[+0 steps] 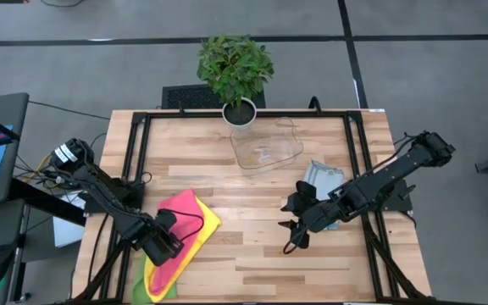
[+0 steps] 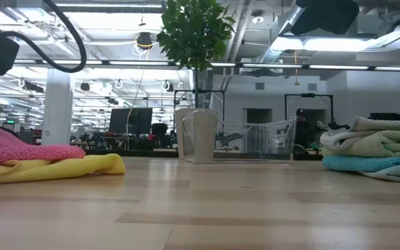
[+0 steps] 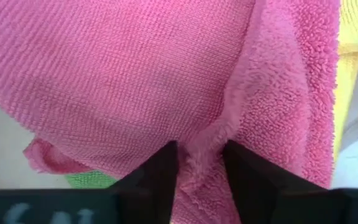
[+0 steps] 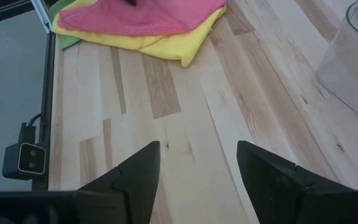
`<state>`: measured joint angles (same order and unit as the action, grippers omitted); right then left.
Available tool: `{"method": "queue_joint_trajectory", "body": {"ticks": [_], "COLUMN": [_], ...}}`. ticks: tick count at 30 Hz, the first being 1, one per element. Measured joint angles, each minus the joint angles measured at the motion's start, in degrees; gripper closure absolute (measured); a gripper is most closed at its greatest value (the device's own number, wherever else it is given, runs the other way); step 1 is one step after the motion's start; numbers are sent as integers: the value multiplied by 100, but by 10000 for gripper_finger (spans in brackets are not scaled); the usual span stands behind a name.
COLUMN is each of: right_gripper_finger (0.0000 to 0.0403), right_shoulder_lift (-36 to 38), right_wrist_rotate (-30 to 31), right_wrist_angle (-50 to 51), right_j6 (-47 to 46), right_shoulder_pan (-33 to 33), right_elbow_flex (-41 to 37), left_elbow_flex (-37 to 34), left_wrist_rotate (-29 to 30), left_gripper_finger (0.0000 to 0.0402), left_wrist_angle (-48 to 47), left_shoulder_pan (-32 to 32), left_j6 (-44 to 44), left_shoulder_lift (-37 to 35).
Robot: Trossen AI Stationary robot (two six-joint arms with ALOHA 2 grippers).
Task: Fold microfiber towels
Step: Fold the pink microfiber cloth
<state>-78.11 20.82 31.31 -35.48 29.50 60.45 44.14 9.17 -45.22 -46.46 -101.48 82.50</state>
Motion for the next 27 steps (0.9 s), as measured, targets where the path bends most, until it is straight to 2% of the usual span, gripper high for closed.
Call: {"method": "queue_joint_trajectory", "body": {"ticks": [6, 8, 13, 18, 22, 27], "right_gripper_finger": [164, 164, 164, 164, 164, 165], "right_shoulder_lift": [0, 0, 0, 0, 0, 0], "right_wrist_rotate": [0, 0, -39, -122, -116, 89], "right_wrist_angle": [-5, -32, -249, -779, -1153, -1175], "right_j6": [-7, -36, -47, 196, 443, 396], "right_shoulder_pan": [0, 0, 37, 96, 167, 160], "right_elbow_flex": [0, 0, 0, 0, 0, 0], "left_elbow_flex": [51, 203, 872, 1537, 1986, 2234], "left_wrist_rotate": [-41, -4, 363, 1082, 1578, 1812], "left_gripper_finger": [375, 394, 397, 399, 400, 400], "left_wrist_angle": [176, 148, -139, -175, -150, 158], "left_shoulder_pan": [64, 138, 429, 856, 1364, 2094], "left_j6": [-448, -503, -79, 508, 1044, 1582], "left_shoulder_lift": [-16, -44, -53, -87, -87, -87]}}
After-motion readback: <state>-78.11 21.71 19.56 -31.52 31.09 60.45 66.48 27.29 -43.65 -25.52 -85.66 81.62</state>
